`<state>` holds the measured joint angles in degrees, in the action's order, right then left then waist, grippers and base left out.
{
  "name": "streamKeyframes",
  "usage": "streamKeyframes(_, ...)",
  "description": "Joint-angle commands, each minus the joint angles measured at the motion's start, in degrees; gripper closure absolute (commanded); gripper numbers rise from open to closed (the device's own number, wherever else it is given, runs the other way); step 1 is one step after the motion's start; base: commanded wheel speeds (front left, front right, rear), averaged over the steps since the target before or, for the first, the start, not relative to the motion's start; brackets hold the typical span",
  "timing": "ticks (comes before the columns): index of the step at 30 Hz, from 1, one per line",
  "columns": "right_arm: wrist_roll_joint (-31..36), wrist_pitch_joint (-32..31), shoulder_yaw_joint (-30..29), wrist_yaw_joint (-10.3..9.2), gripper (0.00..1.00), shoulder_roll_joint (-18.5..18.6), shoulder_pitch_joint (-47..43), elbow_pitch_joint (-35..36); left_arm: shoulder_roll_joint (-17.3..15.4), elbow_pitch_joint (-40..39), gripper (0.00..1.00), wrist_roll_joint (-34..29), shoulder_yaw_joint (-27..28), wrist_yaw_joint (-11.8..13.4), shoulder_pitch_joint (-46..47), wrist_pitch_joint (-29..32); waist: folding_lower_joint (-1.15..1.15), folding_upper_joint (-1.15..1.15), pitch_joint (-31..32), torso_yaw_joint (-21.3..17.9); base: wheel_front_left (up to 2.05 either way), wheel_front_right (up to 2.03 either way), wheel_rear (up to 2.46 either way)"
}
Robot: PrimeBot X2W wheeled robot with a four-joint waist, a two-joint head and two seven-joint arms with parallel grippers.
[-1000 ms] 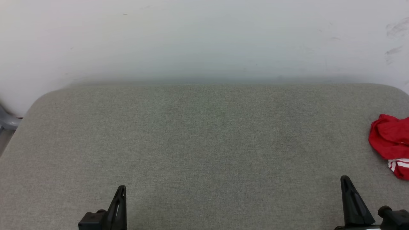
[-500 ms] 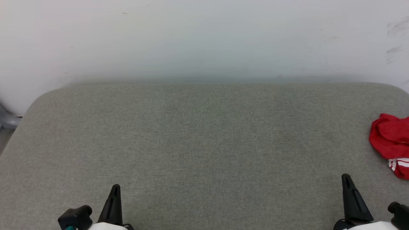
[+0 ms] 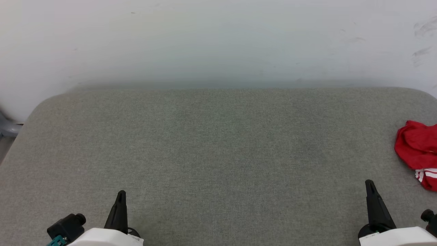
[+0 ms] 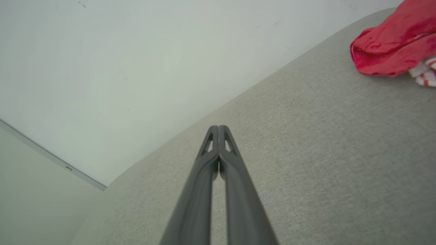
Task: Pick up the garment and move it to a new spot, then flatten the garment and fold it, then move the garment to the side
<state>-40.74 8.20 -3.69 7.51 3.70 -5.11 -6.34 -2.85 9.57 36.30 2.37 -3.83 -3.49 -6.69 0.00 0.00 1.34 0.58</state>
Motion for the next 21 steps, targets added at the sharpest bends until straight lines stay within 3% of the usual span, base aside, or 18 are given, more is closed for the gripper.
streamKeyframes(1, -2.51, -0.44, 0.02, 0.0, 1.0, 0.59, 1.88, 0.3, -0.06, -0.44, 1.0, 2.52, 0.34, -0.41, 1.73, 0.48, 0.0, 0.0, -0.03, -0.01, 0.0, 0.0, 0.0)
streamKeyframes(21, -16.96, -3.9, -0.07, -0.01, 1.0, 0.78, 4.67, -1.88, -0.06, 0.9, 1.0, 17.6, 1.44, -1.39, 4.16, 4.1, 0.0, 0.0, -0.34, -0.13, 0.0, 0.0, 0.0)
